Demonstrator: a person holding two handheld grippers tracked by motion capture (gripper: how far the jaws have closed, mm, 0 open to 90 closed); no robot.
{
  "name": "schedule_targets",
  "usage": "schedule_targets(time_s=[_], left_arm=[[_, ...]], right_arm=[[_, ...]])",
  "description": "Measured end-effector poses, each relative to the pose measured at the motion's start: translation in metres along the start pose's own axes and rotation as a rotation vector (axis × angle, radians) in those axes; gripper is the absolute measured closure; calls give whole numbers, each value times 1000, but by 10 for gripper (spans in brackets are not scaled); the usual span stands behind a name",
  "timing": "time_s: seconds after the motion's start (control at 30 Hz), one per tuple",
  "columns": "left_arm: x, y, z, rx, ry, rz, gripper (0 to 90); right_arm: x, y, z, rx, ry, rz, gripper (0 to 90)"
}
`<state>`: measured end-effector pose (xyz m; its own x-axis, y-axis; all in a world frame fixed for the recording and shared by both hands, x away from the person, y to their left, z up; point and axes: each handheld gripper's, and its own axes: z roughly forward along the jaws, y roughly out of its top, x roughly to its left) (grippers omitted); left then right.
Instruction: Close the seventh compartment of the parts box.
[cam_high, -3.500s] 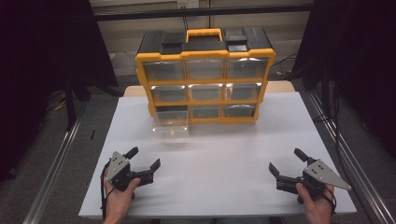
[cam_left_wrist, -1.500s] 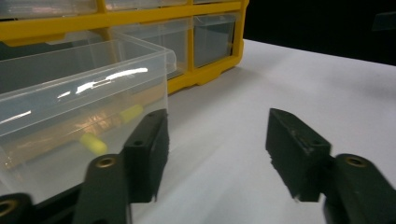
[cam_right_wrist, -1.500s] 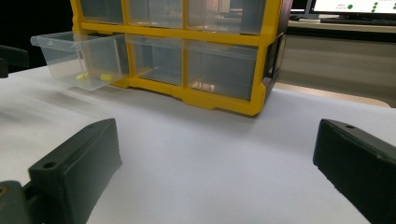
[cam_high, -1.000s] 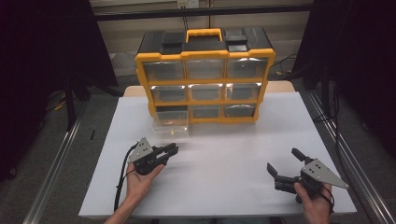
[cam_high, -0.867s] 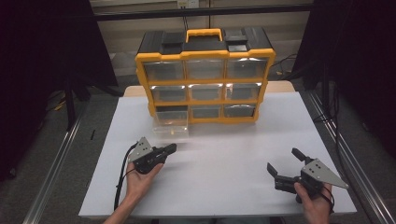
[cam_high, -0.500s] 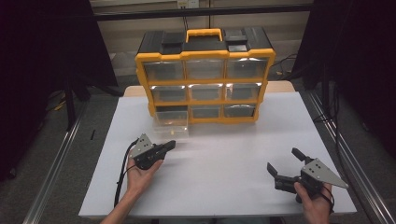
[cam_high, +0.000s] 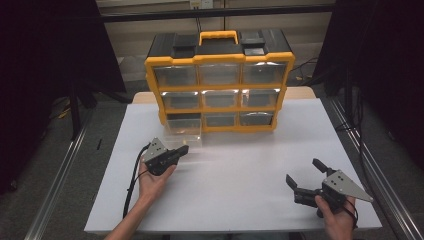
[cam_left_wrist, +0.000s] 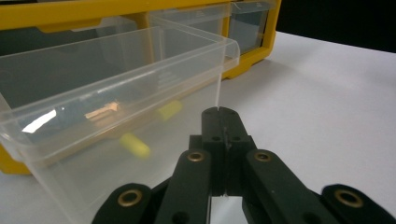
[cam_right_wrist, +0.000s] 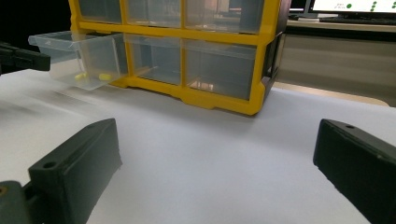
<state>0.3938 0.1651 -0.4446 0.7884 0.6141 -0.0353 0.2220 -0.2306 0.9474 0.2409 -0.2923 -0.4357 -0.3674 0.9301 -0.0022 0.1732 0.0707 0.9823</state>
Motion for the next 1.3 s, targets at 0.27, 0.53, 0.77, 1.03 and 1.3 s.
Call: schedule_targets(time_s=[0.27,0.53,0.77,1.03,1.3], left_arm=[[10,-1,0,7,38,6,900],[22,9,-6,-8,51,-49,900],[24,7,-2,20,57,-15,900],[23,9,1,24,67,-8,900],[22,9,8,43,74,8,900]], right_arm=[[0,0,0,-1,6,-2,6],[0,0,0,0,2,1,6],[0,0,0,-2,5,-1,6],[0,0,1,-1,4,0,6],[0,0,0,1,1,4,6]])
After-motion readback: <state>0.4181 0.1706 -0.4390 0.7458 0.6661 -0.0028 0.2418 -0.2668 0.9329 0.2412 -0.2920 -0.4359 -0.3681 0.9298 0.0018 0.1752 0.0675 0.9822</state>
